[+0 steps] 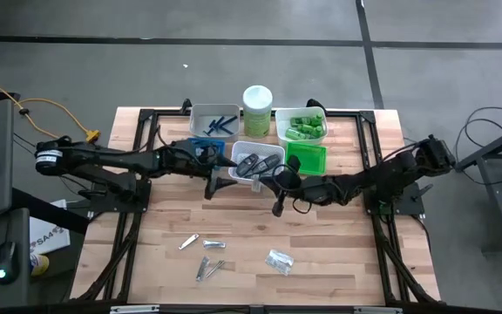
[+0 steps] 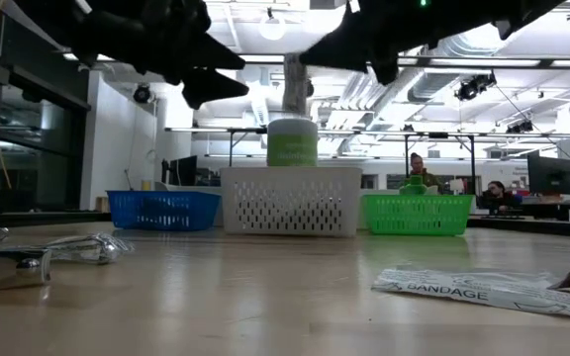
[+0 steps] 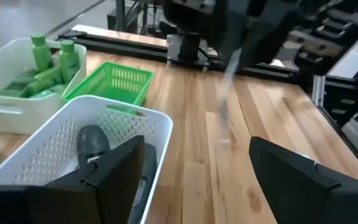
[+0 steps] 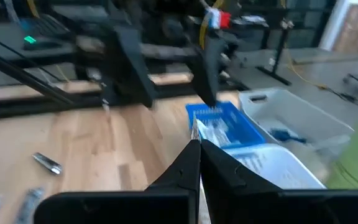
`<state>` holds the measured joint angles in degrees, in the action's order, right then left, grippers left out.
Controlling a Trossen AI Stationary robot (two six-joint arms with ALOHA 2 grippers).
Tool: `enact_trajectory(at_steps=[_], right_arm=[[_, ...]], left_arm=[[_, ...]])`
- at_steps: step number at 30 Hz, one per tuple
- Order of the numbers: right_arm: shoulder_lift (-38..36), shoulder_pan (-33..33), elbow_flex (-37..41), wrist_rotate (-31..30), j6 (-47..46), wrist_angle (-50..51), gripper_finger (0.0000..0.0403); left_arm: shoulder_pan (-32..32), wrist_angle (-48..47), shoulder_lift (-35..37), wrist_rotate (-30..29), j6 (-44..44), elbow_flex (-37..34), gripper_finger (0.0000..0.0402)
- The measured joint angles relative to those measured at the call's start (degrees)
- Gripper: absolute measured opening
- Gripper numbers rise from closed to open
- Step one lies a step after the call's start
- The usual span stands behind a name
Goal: Pick & Place Travel size toiletries
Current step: Put the white bandage into the blue bin
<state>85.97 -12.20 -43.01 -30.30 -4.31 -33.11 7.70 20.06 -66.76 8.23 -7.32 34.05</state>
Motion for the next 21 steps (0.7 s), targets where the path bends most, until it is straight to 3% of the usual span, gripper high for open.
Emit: enact_trajectory(at_steps=[12,21], right_arm=[[0.4,4.1,0.0,7.0,5.8,-6.7,0.0003],[2.0,6.7,0.0,13.8,9.9,-12.3,0.0003]], left_arm=[[0.0,11.0,-5.4,4.6,-2.0,0.0,0.0289],[-0.7,16.6,-8.4,4.5,-2.2,0.0,0.0289]])
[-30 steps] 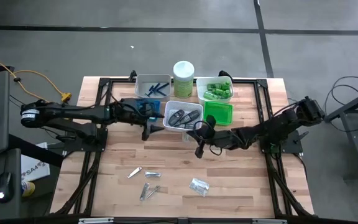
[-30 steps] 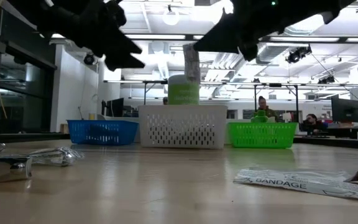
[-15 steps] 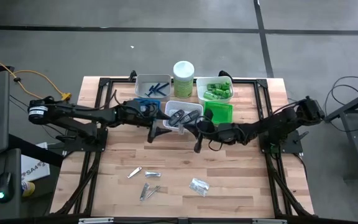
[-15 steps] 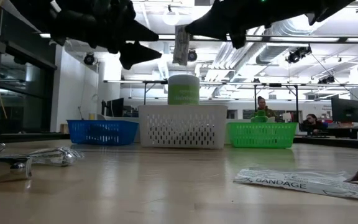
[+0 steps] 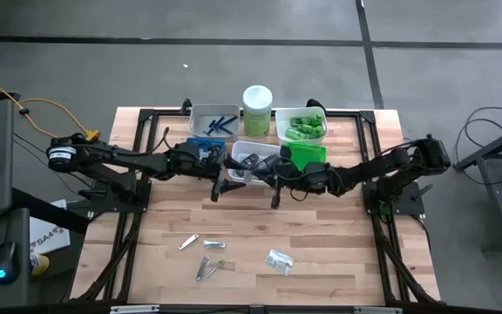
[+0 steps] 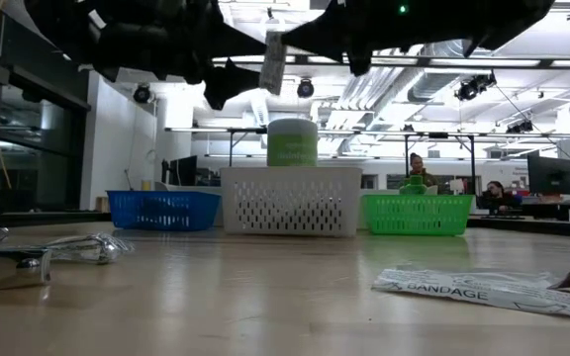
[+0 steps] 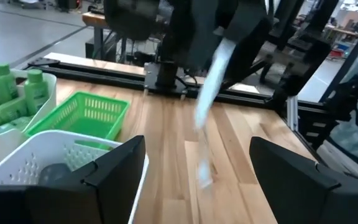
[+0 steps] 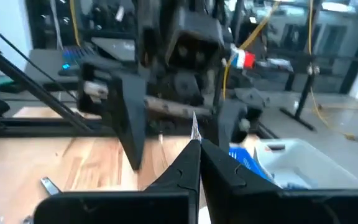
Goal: Pick & Place Travel size toiletries
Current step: Put the white bandage into the blue bin
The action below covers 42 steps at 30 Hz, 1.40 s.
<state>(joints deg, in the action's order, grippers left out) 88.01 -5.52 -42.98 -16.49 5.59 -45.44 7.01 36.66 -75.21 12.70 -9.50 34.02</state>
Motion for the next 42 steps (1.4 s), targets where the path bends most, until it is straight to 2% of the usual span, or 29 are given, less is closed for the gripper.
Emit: enact_trajectory(at_steps=[7,14,19,27,29,33,37,42], right_arm=[[3.3,1.9,-0.2,6.4,2.5,-7.9,0.0003],[5.0,1.9,-0.2,6.0,3.9,-10.0,0.0003],[5.0,1.9,-0.2,6.0,4.7,-10.3,0.0003],[5.0,1.9,-0.2,6.0,4.8,-10.6,0.0003],[5.0,1.9,-0.2,6.3,5.1,-10.5,0.0003],[4.9,1.9,-0.2,6.4,5.2,-10.2,0.0007],[4.9,1.9,-0.2,8.0,3.5,-10.0,0.0040],[4.9,1.8,-0.2,6.2,0.1,-10.0,0.0131]], left_arm=[[0.0,0.5,0.0,0.0,0.0,0.0,0.0289],[0.0,0.4,0.0,-0.3,-1.3,0.0,0.0274],[0.1,0.3,0.0,-0.3,-1.9,0.0,0.0204],[0.1,-0.8,0.0,-0.3,-2.8,0.0,0.0029],[0.1,-1.0,0.0,-0.3,-2.8,0.0,0.0010],[0.1,-1.2,0.0,-0.3,-2.4,0.0,0.0006],[0.1,-1.5,0.0,-0.3,-2.4,0.0,0.0004],[0.1,-3.0,0.0,-0.4,-2.1,0.0,0.0002]])
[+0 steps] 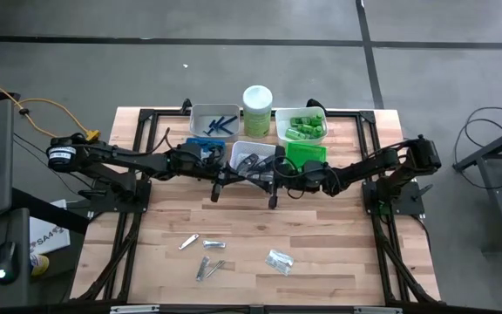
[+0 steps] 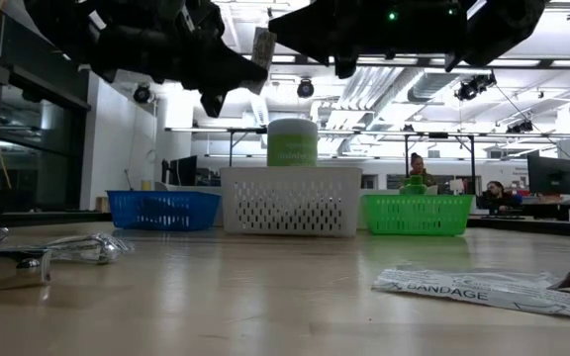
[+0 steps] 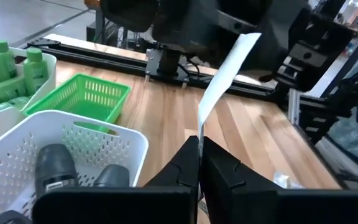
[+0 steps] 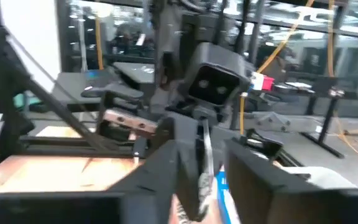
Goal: Pick & Place Travel size toiletries
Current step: Put the white bandage into the blue bin
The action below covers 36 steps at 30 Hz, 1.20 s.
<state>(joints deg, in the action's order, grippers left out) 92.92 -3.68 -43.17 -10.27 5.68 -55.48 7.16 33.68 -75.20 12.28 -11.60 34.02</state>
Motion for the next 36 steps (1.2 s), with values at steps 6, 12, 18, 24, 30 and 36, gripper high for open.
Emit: enact_trajectory(at_steps=[6,12,18,24,30,36], right_arm=[[-2.2,-1.2,0.1,-6.9,-0.5,2.0,0.0237],[-7.3,-3.2,0.1,-12.9,-0.5,8.5,0.0286],[-11.2,-5.3,0.1,-17.1,-1.5,15.9,0.0288],[-12.2,-7.1,0.1,-18.6,-1.6,19.1,0.0286],[-12.2,-7.8,0.1,-18.7,-1.6,19.2,0.0286],[-12.2,-8.1,0.1,-20.0,-1.6,19.3,0.0286]], left_arm=[[0.4,-4.1,1.3,-4.5,2.8,0.0,0.0001],[4.6,-14.3,5.5,-6.9,4.2,0.0,0.0001],[10.1,-26.2,9.4,-10.1,7.3,0.0,0.0000],[15.0,-37.0,10.4,-16.0,11.2,0.0,0.0000],[18.2,-44.8,10.4,-22.2,13.3,0.0,0.0000],[18.3,-48.6,9.8,-24.6,15.0,0.0,0.0000]])
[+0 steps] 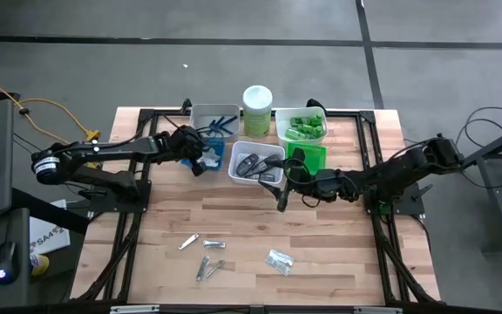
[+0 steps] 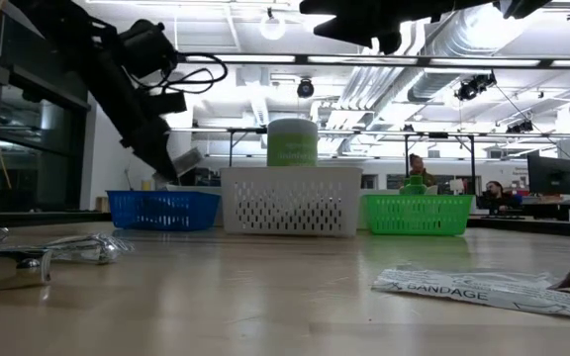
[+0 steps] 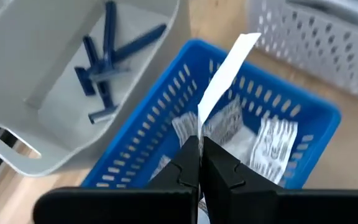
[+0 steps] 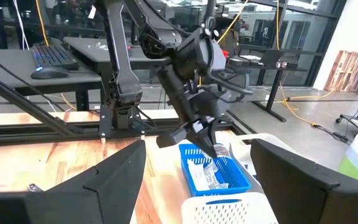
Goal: Pick & Place Travel size toiletries
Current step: Put the white bandage into the blue bin
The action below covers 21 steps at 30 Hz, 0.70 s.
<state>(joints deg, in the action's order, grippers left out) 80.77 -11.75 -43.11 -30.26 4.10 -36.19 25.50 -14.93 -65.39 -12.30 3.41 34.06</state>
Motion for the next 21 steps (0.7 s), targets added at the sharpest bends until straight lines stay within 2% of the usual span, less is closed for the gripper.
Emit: enact_trajectory(at_steps=[8,17,21], right_arm=[[0.0,0.0,0.0,0.1,-3.0,2.3,0.0286],[0.0,-1.0,0.0,0.1,-5.4,3.5,0.0286],[0.0,-2.3,0.0,0.1,-6.2,5.4,0.0286]], left_arm=[[0.0,-3.5,-0.1,-3.0,1.4,0.0,0.0009],[0.0,-3.1,-0.1,-3.3,2.8,0.0,0.0105],[0.0,-2.4,-0.1,-3.4,-0.1,0.0,0.0133]])
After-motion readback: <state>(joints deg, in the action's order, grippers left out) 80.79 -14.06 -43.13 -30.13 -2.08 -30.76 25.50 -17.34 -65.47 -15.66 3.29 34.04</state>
